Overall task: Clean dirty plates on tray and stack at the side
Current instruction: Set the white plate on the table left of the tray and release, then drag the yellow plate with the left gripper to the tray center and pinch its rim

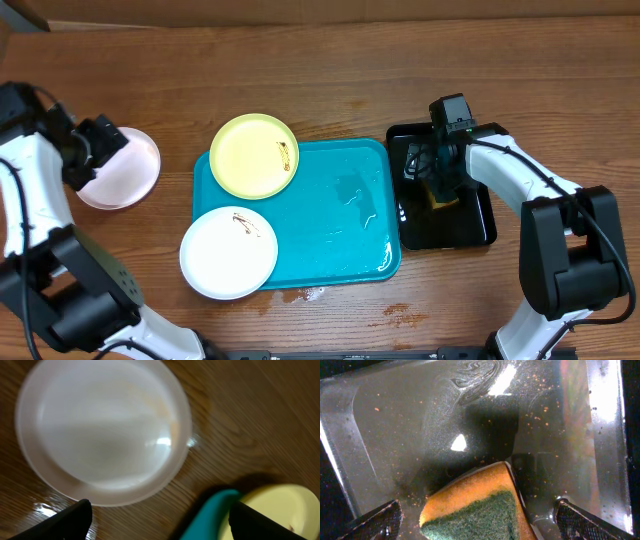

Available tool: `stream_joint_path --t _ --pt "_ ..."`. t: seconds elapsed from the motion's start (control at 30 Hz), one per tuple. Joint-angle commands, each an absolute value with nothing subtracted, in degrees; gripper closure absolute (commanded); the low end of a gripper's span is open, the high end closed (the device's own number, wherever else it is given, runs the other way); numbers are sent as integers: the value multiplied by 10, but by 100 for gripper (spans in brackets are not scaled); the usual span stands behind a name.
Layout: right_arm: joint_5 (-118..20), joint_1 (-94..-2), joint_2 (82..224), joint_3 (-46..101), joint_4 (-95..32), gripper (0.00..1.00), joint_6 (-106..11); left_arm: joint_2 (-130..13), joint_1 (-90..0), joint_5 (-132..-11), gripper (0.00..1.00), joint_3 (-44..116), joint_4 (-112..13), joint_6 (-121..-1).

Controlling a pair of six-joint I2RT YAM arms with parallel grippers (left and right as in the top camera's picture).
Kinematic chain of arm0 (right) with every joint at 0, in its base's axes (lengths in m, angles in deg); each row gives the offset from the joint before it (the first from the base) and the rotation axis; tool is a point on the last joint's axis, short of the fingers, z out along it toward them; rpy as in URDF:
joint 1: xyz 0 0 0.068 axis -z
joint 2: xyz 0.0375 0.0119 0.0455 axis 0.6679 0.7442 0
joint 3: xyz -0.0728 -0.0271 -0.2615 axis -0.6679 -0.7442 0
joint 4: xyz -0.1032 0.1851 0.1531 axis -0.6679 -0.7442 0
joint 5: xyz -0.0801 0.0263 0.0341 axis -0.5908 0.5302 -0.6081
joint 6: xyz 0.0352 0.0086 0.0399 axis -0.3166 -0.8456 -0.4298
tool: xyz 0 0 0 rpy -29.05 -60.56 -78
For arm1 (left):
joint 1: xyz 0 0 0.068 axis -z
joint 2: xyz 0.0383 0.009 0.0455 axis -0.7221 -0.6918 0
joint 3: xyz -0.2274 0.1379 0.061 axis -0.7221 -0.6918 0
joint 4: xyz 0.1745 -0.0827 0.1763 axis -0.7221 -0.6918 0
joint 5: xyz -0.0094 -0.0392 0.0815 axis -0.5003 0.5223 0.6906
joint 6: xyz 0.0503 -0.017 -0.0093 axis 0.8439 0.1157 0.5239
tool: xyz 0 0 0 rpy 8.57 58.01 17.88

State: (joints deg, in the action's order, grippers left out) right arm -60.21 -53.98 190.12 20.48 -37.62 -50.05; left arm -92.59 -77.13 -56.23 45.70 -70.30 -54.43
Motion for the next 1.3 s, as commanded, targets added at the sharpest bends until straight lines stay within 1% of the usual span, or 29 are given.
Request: stream_joint_path --t 0.0,0.07,0.17,0.3,0.4,0.5,0.7,0.87,0.93,1.03,1.2,1.27 --pt "-606 -538 1899 212 -374 0 -499 -881 -700 -598 15 473 -722 -521" --pt "-606 -538 1899 212 -374 0 -499 -883 -658 -591 18 472 -731 -512" --pt "-606 -538 1899 212 -374 0 -499 -893 -590 -541 20 459 -728 -513" --pt "-606 -538 1899 212 -374 0 -499 -922 -516 -472 20 453 -728 -514" --pt "-606 -538 1899 212 -374 0 -499 -945 -485 -446 20 453 -727 -514" --pt "-606 -538 1899 212 -374 0 -499 -961 -476 -443 22 453 -725 -514" --pt "-606 -538 1899 212 -374 0 -499 -985 -485 -442 31 452 -726 -512" --pt "-606 -538 1899 212 -374 0 -499 -1009 -486 -442 33 449 -724 -509" --pt "-606 -538 1899 212 -374 0 -499 -1022 -486 -442 36 449 -722 -508" --pt "-606 -538 1899 212 -374 0 -499 -1047 -486 -443 46 449 -723 -508" --pt "-606 -538 1899 212 -374 0 -499 -1065 -485 -447 48 449 -723 -507" --pt "-606 -538 1899 212 -374 0 -499 -1066 -485 -452 51 449 -724 -507"
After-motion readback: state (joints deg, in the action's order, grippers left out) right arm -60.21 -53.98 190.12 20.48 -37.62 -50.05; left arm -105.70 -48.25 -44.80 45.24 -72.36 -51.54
